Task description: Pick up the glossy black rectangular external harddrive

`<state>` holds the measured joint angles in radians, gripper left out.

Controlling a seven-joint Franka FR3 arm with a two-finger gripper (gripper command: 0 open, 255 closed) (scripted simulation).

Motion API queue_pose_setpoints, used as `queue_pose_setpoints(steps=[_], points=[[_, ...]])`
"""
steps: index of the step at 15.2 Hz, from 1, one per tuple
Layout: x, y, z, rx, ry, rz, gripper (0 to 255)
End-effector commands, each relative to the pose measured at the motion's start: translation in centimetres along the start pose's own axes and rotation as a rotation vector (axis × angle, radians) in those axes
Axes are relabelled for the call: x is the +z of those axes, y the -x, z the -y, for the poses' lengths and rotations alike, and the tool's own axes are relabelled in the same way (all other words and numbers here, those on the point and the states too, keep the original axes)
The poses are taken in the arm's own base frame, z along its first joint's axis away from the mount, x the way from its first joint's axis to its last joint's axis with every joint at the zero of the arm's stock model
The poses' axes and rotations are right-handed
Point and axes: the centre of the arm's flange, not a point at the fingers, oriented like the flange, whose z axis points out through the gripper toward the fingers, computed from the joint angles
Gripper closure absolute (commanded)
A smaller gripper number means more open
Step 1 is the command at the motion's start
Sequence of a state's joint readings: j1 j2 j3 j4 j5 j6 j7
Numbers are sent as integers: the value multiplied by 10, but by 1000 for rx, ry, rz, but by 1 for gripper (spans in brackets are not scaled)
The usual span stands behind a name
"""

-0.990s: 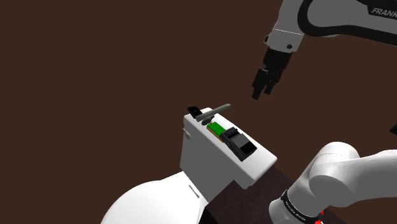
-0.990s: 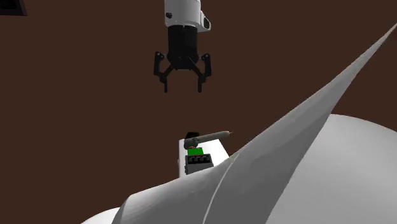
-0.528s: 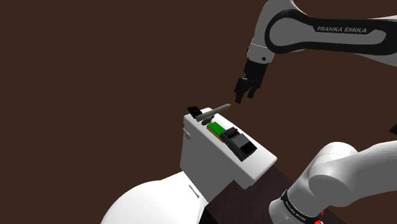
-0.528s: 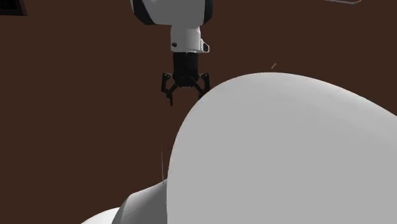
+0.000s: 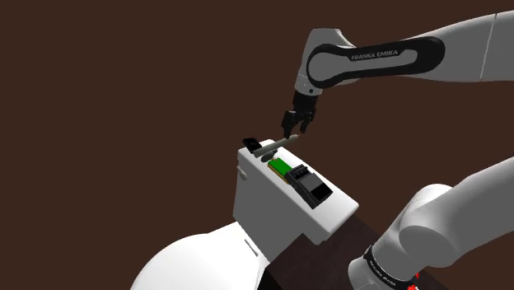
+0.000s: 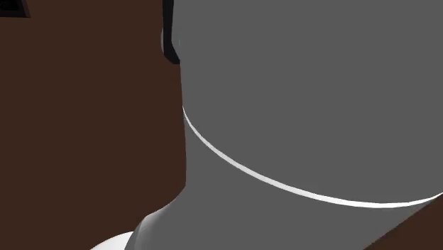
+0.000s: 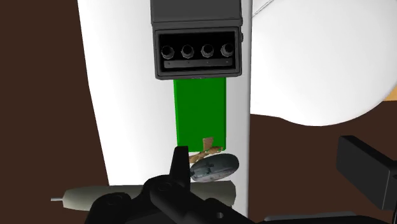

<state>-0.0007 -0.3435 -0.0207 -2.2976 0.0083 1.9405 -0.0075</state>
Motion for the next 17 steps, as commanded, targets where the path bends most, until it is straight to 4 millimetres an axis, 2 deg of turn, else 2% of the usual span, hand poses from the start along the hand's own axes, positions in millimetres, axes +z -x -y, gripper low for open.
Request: queue_pose_setpoints(steps=[1,17], points=[[19,-20,0,1,1,-2,0],[153,-179,-28,10,11,-10,0]])
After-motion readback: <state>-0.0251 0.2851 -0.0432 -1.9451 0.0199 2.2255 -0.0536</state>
